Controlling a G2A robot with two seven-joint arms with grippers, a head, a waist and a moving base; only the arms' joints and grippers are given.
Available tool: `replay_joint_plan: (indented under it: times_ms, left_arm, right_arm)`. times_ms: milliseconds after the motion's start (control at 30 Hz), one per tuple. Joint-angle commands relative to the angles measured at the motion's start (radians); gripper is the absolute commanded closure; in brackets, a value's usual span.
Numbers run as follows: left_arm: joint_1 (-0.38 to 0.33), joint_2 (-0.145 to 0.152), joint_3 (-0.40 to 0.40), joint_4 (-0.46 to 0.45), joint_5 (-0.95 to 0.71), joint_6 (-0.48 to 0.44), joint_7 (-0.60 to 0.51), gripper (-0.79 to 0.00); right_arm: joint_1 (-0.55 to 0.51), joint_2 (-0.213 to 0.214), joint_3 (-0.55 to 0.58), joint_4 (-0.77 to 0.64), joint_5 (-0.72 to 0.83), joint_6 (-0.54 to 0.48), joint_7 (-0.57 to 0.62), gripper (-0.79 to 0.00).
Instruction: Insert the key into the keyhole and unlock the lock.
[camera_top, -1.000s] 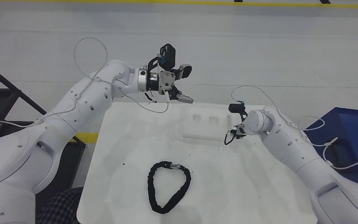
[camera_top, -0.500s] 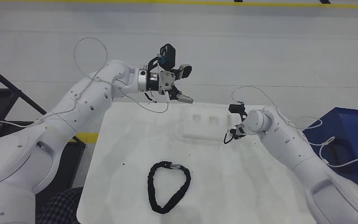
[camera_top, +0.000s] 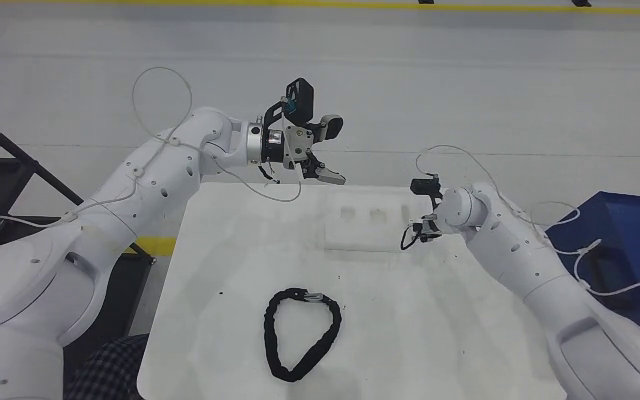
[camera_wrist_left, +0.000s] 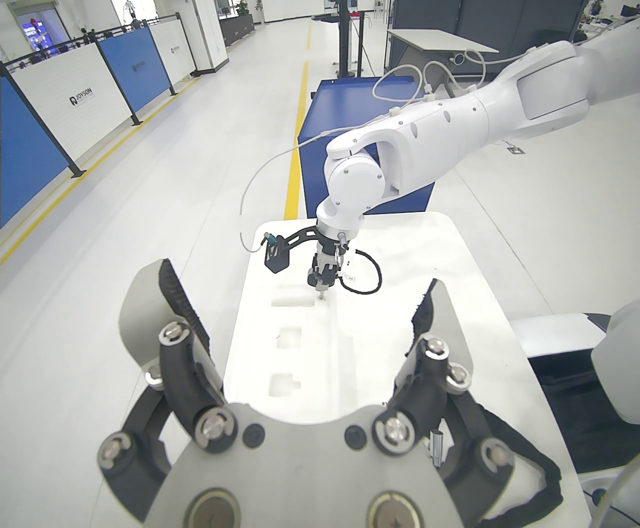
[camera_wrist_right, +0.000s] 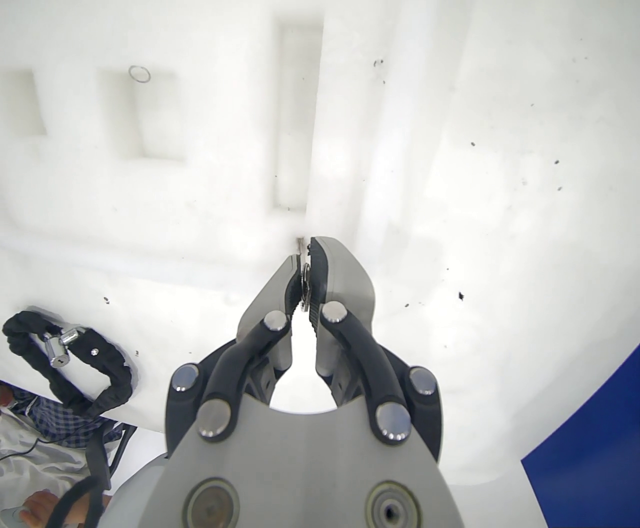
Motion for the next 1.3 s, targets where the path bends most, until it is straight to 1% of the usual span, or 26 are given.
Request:
replay_joint_plan:
  times_ms: [0,133,300,467,567,833,900,1033,1133,1267]
  left_arm:
    - [0.0,0.0,0.0,0.0,0.0,0.0,0.0,-0.785]
    - [0.0,0.0,0.0,0.0,0.0,0.0,0.0,-0.785]
    - [0.0,0.0,0.0,0.0,0.0,0.0,0.0,-0.785]
    - [0.0,0.0,0.0,0.0,0.0,0.0,0.0,-0.785]
    - [0.0,0.0,0.0,0.0,0.0,0.0,0.0,-0.785]
    - [0.0,0.0,0.0,0.0,0.0,0.0,0.0,-0.785]
    - [0.0,0.0,0.0,0.0,0.0,0.0,0.0,-0.785]
    - [0.0,0.0,0.0,0.0,0.0,0.0,0.0,-0.785]
    - [0.0,0.0,0.0,0.0,0.0,0.0,0.0,-0.785]
    - [0.0,0.0,0.0,0.0,0.0,0.0,0.0,-0.785]
  right_arm:
    - [-0.008,0.011,0.019,-0.036,-0.013,0.009,0.011,0.0]
    - [-0.044,0.042,0.08,-0.137,-0.014,0.001,0.029,0.0]
    - [-0.122,0.093,0.205,-0.282,0.017,-0.016,0.049,0.0]
    - [-0.232,0.14,0.362,-0.428,0.107,-0.034,0.055,0.0]
    - [-0.304,0.162,0.453,-0.504,0.17,-0.067,0.055,0.0]
    - [-0.483,0.204,0.665,-0.669,0.338,-0.158,0.041,0.0]
    - [-0.525,0.21,0.712,-0.695,0.384,-0.179,0.025,0.0]
    - [-0.585,0.217,0.78,-0.7,0.471,-0.207,-0.006,0.0]
    - [-0.599,0.219,0.8,-0.678,0.534,-0.236,-0.001,0.0]
    - [-0.585,0.22,0.796,-0.643,0.571,-0.277,0.027,0.0]
